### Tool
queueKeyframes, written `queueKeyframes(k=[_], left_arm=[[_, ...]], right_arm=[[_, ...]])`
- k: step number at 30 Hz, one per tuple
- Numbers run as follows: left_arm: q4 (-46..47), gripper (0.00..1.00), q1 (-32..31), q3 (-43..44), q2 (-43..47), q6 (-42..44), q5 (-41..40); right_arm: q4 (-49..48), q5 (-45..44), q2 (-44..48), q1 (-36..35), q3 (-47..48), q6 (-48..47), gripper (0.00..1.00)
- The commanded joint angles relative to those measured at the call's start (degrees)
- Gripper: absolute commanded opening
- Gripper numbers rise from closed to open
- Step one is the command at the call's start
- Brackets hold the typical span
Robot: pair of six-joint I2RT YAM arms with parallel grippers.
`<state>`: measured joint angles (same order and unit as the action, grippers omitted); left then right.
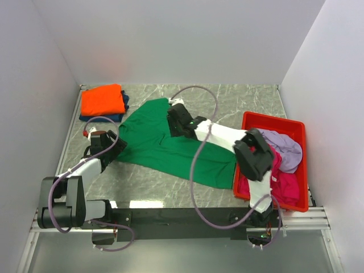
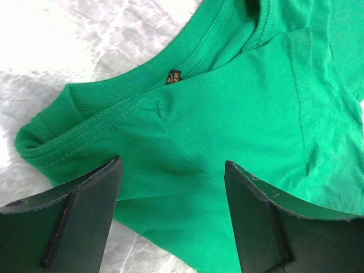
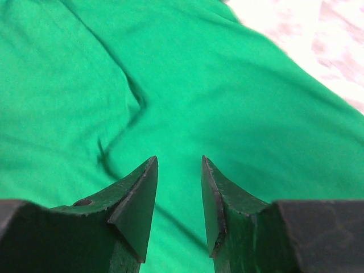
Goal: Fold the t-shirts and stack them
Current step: Fold the tshirt
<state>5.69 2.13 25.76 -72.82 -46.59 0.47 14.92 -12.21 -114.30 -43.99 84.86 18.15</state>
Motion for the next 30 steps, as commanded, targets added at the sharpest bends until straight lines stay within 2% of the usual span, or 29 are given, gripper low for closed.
queueKeyframes(k=[1, 7, 11, 18, 23, 30], left_arm=[[-2.7, 0.79, 0.5, 2.54, 1.97, 1.41, -2.58], [-1.13, 0.79, -0.02, 4.91, 1.89, 0.18, -1.61], [-0.77, 0.8, -3.87, 6.76, 0.05, -0.17, -3.72], [5.46, 0.81, -10.04, 6.94, -2.68, -1.31, -4.25], [6.96, 0.82, -10.22, 7.11, -8.21, -1.49, -2.31], [6.52, 0.83, -9.87, 5.88, -11.64, -3.33, -2.49]], right_arm=[[-1.03, -1.77, 9.87, -0.4, -8.09, 2.06, 0.44], [1.34, -3.69, 19.11, -3.12, -20.5, 5.66, 0.44], [2.39, -5.63, 21.57, -6.37, -24.82, 8.29, 0.44], [3.45, -7.83, 20.61, -10.15, -27.73, 11.82, 0.44], [3.63, -8.09, 18.94, -11.91, -29.75, 13.57, 0.44], [3.71, -7.92, 18.76, -14.63, -32.74, 15.95, 0.44]])
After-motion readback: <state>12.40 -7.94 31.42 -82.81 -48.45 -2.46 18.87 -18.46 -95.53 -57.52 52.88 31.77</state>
